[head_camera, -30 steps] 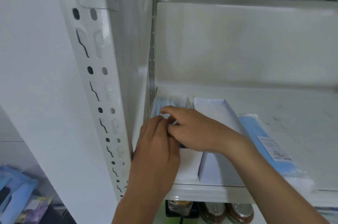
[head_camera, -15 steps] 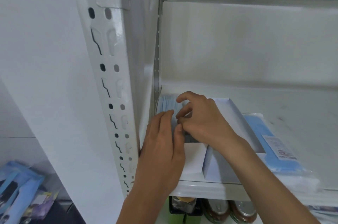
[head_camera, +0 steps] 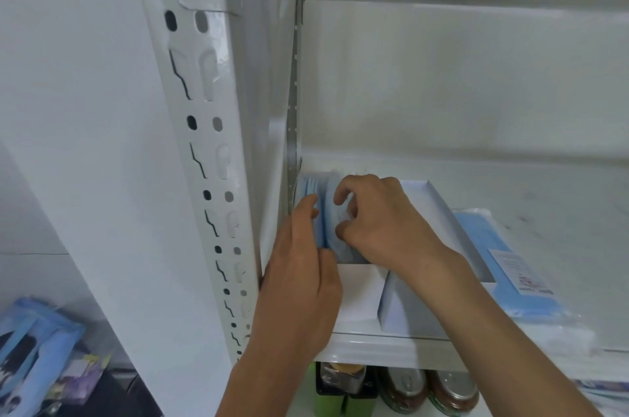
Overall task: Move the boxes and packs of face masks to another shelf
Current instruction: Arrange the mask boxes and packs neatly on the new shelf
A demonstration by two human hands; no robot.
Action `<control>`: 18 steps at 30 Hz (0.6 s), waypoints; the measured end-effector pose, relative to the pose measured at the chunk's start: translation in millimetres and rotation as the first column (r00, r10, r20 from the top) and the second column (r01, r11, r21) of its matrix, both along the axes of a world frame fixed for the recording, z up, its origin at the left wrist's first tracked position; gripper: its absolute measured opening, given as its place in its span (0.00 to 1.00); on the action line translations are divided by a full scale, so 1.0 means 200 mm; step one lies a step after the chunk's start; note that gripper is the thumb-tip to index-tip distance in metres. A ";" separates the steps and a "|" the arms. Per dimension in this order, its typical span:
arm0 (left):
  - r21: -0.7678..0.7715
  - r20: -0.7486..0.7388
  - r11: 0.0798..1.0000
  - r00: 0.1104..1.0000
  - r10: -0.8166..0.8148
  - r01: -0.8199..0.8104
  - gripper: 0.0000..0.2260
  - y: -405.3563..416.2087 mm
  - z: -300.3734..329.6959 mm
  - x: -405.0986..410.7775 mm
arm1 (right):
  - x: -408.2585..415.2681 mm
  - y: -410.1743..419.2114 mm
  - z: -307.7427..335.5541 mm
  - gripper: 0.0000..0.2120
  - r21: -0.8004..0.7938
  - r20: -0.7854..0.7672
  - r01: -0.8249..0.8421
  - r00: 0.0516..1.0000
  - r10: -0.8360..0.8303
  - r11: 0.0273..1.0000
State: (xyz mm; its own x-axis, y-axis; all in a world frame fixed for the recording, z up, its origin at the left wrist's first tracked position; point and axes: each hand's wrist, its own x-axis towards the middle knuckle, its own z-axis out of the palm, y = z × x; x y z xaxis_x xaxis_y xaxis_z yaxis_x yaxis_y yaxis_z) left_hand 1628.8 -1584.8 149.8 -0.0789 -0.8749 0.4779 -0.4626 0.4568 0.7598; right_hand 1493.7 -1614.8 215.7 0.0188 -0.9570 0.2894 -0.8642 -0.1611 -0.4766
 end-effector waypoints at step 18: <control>-0.178 0.340 0.984 0.939 0.042 0.020 0.15 0.09 0.09 0.03 | -0.04 0.18 -0.02 0.24 0.142 -0.229 -0.179 0.951 0.208 0.974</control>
State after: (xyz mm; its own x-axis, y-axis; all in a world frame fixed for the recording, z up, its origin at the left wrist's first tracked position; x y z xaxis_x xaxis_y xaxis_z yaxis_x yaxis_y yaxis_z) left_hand 1634.3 -1567.4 168.7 -0.2551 -0.7811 0.5699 -0.6855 0.5618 0.4632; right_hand 1485.9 -1578.8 211.4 0.2622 -0.9550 0.1383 -0.9134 -0.2919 -0.2837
